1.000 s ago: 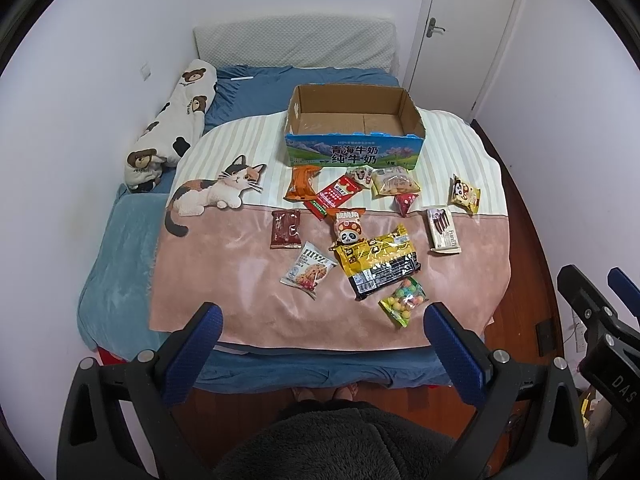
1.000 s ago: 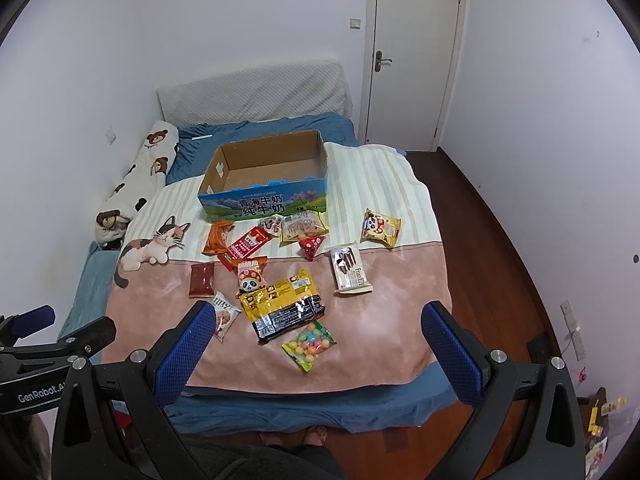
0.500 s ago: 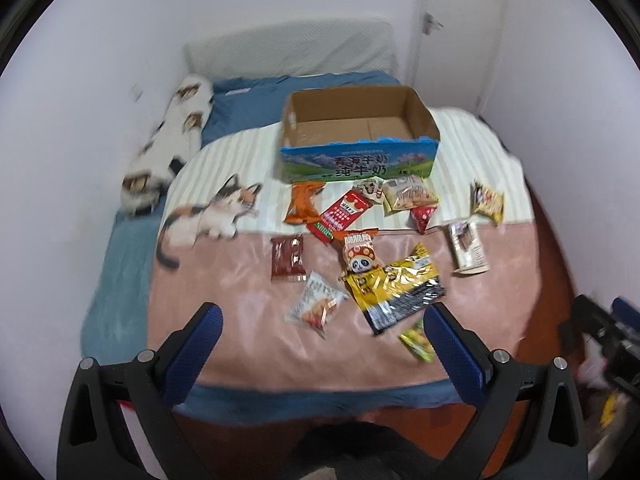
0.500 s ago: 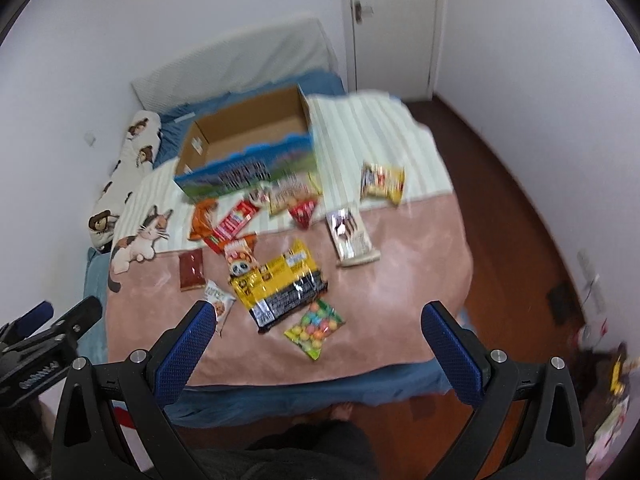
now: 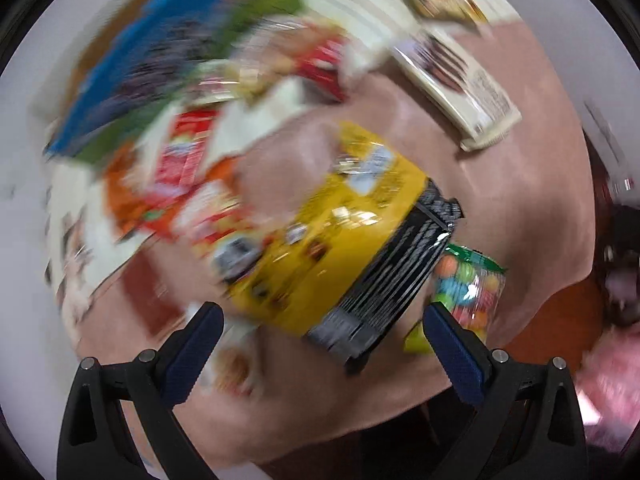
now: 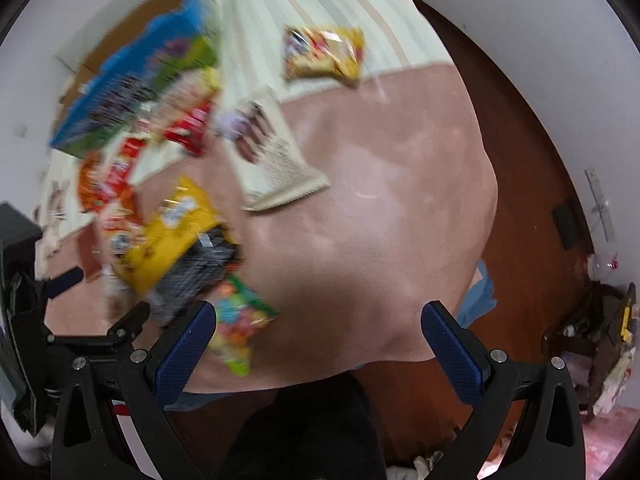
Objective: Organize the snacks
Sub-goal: 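Grasp the yellow-black biscuit bag with the left tool while the right tool grasps the white Franzzi pack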
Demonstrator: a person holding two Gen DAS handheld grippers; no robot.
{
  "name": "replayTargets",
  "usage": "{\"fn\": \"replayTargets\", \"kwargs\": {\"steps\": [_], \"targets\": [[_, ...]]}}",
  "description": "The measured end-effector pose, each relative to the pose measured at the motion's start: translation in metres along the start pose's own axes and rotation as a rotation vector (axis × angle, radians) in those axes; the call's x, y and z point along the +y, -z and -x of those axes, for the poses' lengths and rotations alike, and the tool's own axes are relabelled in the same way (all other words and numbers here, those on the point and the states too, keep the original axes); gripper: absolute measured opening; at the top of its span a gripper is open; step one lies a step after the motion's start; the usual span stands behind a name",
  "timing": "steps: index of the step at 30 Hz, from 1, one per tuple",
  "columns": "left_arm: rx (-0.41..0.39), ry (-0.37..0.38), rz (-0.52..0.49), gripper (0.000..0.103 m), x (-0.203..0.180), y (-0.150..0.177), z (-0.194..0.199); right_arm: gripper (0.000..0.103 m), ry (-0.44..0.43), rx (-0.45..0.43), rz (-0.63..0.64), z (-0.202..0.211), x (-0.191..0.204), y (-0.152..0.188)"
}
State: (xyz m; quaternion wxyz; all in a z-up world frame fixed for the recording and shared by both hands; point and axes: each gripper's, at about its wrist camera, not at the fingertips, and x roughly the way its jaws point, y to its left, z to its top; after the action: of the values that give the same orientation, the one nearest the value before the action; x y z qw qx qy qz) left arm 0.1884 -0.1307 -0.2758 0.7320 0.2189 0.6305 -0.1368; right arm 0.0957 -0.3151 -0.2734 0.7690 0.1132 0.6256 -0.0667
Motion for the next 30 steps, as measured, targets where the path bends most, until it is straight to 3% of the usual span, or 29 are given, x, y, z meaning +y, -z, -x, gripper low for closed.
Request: {"fn": "replayTargets", "kwargs": {"steps": [3, 5, 10, 12, 15, 24, 28, 29, 30], "targets": [[0.003, -0.072, -0.144, 0.102, -0.022, -0.015, -0.024, 0.103, -0.011, 0.052, -0.018, -0.029, -0.007, -0.004], [0.02, -0.081, -0.226, 0.102, -0.035, -0.02, -0.039, 0.103, -0.021, 0.057, -0.021, -0.037, -0.007, -0.005], [0.066, -0.046, -0.25, 0.101, -0.042, -0.031, -0.063, 0.103, -0.032, 0.09, 0.004, -0.053, 0.0, -0.01], [0.054, -0.011, -0.192, 0.094, -0.038, -0.035, -0.064, 0.103, -0.032, 0.087, 0.015, -0.055, 0.0, -0.014], [0.056, 0.035, -0.059, 0.093, -0.02, -0.044, -0.06, 0.103, -0.046, 0.076, 0.009, -0.052, -0.003, -0.025], [0.111, 0.194, 0.652, 0.093, 0.087, -0.051, -0.073, 0.103, -0.06, -0.016, 0.071, -0.053, 0.022, -0.098], [0.116, 0.234, 0.737, 0.094, 0.101, -0.048, -0.081, 0.097, -0.067, 0.017, 0.12, -0.077, 0.046, -0.129], [0.123, 0.238, 0.725, 0.094, 0.108, -0.041, -0.08, 0.093, -0.064, 0.038, 0.131, -0.086, 0.053, -0.136], [0.126, 0.24, 0.701, 0.094, 0.111, -0.036, -0.08, 0.078, -0.061, 0.053, 0.136, -0.092, 0.054, -0.137]]}}
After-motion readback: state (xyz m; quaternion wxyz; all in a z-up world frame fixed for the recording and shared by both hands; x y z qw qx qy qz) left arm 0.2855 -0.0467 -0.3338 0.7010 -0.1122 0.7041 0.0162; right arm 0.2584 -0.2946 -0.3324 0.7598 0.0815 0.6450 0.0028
